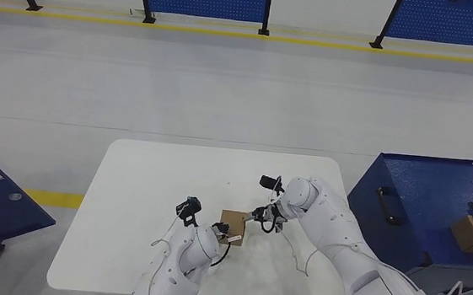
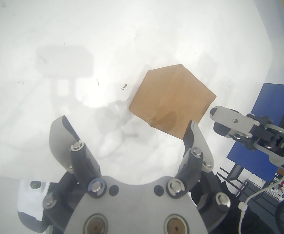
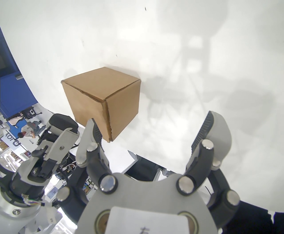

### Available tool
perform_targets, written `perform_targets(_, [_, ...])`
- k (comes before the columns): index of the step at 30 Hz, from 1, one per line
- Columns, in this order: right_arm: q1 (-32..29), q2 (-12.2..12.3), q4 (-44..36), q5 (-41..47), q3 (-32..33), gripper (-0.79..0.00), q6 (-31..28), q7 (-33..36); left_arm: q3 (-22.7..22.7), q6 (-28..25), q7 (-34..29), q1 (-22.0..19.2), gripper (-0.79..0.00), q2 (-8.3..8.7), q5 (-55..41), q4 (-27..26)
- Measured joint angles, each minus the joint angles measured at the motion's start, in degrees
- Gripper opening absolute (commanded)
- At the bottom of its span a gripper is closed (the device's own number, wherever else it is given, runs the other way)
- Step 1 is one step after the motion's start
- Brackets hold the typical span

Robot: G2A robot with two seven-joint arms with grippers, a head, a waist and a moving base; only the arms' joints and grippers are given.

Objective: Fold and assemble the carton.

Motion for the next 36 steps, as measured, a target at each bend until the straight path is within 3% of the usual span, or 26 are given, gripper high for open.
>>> perform_targets(13, [-0.5, -1.3, 0.3, -2.0, -1.3, 0.0, 1.3, -0.9, 0.0, 0.0, 0.0, 0.0, 0.0, 0.0, 0.0, 0.0])
perform_targets(30, [0.9, -0.1, 2.8, 3.0, 3.0, 0.0, -1.7, 0.0, -0.2, -0.4, 0.4, 0.3, 0.0, 0.02, -0.3, -0.5])
perform_targets(33, [2.2, 1.1, 5.3, 7.9, 6.6, 0.0, -3.7, 0.4, -0.3, -4.3, 6.4, 4.9, 0.0, 0.32, -0.8, -7.3])
perform_targets(36, [3.2, 2.4, 7.8, 13.0, 10.0, 0.0, -5.8, 3.8, 1.4, -10.5, 15.5, 14.2, 0.0, 0.83, -0.1, -17.1])
